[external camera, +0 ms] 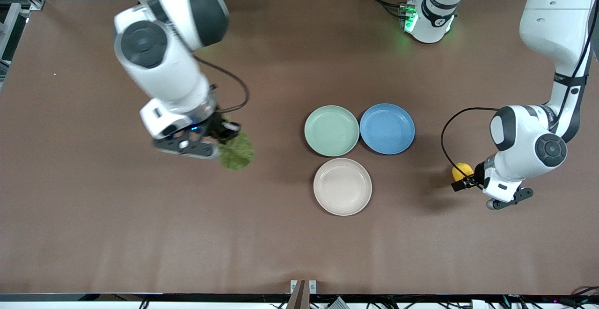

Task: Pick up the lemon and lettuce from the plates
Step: 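Carry the lemon off the plate while the right gripper carries the lettuce away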

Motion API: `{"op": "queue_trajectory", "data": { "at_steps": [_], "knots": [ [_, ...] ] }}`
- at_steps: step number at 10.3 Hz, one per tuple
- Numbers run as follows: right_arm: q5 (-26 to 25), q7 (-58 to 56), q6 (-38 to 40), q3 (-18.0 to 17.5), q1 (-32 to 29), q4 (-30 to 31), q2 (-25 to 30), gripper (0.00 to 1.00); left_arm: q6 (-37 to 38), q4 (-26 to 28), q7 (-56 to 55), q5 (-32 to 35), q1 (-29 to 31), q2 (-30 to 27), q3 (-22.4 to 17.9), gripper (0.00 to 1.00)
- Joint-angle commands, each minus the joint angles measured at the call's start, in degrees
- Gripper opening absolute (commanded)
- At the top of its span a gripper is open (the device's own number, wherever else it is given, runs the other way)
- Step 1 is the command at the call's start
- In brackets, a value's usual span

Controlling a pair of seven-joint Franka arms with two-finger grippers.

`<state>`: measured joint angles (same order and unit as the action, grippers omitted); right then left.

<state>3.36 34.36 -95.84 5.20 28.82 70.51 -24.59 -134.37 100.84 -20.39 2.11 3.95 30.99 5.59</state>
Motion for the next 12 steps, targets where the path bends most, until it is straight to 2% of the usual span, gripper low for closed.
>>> {"op": "queue_trajectory", "data": {
  "at_steps": [1,3,5,6,8,10,12],
  "knots": [
    [0.07,-8.92,5.47,-0.37,-7.6,3.22,2.53,0.0,-0.11,8.29,-0.61,1.23,-0.26,-8.29,1.51,1.0],
    [-0.02,-16.83,6.19,-0.36,-14.63,7.51,3.85,0.0,-0.19,13.84,-2.27,-0.87,0.18,-13.56,4.15,1.0],
    [0.06,-22.73,4.79,-0.36,-19.83,11.47,4.03,0.0,-0.72,19.63,-2.46,-2.37,-0.25,-18.75,4.34,1.0],
    [-0.02,-23.1,1.3,-0.36,-21.33,15.4,5.07,0.0,-0.72,22.71,-2.37,-2.55,-0.61,-22.17,4.34,1.0],
    [-0.11,-26.35,-11.06,-0.28,-23.1,27.51,8.06,0.0,-0.64,27.64,-1.85,-2.64,-1.22,-27.98,4.08,1.0],
    [-0.2,-26.36,-21.61,-0.28,-23.02,36.93,8.77,0.0,-0.11,27.58,-2.02,-3.42,-4.19,-29.93,2.33,1.0],
    [-0.2,-26.36,-35.13,-0.36,-22.84,46.16,8.43,0.0,1.72,21.99,-1.06,-2.82,-6.14,-30.98,0.65,1.0]
  ]
}}
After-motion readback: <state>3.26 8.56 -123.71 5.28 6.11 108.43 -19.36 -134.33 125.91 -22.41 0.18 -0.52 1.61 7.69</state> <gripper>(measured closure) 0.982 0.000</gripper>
